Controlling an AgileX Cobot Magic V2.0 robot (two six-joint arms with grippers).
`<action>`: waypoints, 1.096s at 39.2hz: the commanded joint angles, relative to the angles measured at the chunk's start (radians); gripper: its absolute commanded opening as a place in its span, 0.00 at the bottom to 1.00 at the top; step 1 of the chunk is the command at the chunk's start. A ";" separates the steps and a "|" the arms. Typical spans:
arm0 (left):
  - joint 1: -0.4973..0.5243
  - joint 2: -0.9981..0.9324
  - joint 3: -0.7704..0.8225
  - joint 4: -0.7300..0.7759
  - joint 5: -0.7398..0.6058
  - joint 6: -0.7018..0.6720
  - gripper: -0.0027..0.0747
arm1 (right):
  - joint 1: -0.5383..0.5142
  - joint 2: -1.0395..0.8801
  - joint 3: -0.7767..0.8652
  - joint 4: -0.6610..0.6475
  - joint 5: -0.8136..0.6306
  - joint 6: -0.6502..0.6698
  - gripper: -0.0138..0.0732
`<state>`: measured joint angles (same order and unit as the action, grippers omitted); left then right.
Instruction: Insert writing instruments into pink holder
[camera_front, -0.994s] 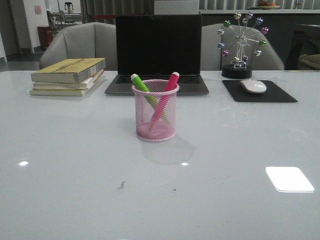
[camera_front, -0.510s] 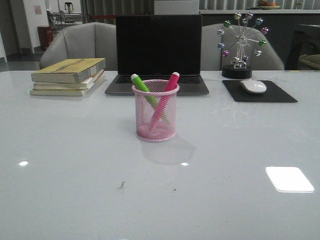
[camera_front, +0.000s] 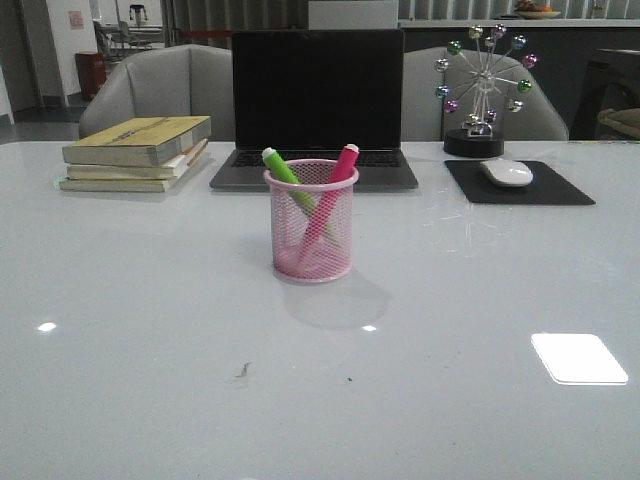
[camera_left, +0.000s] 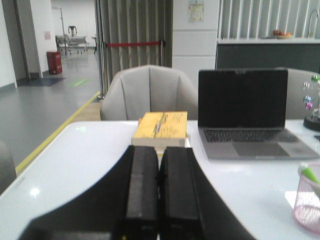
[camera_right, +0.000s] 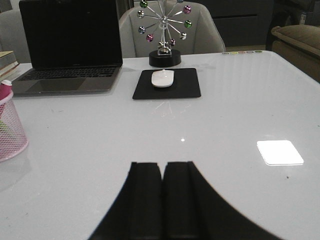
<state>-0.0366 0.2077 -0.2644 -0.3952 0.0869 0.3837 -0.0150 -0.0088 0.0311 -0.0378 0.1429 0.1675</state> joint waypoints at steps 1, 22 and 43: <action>0.001 0.007 -0.009 0.004 -0.077 -0.009 0.16 | 0.003 -0.019 0.000 -0.009 -0.081 -0.002 0.22; 0.001 -0.238 0.216 0.290 -0.087 -0.305 0.16 | 0.003 -0.019 0.000 -0.009 -0.081 -0.002 0.22; 0.001 -0.237 0.274 0.295 -0.120 -0.305 0.16 | 0.003 -0.019 0.000 -0.009 -0.081 -0.002 0.22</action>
<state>-0.0366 -0.0050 0.0038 -0.0999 0.0579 0.0911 -0.0150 -0.0088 0.0311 -0.0378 0.1429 0.1675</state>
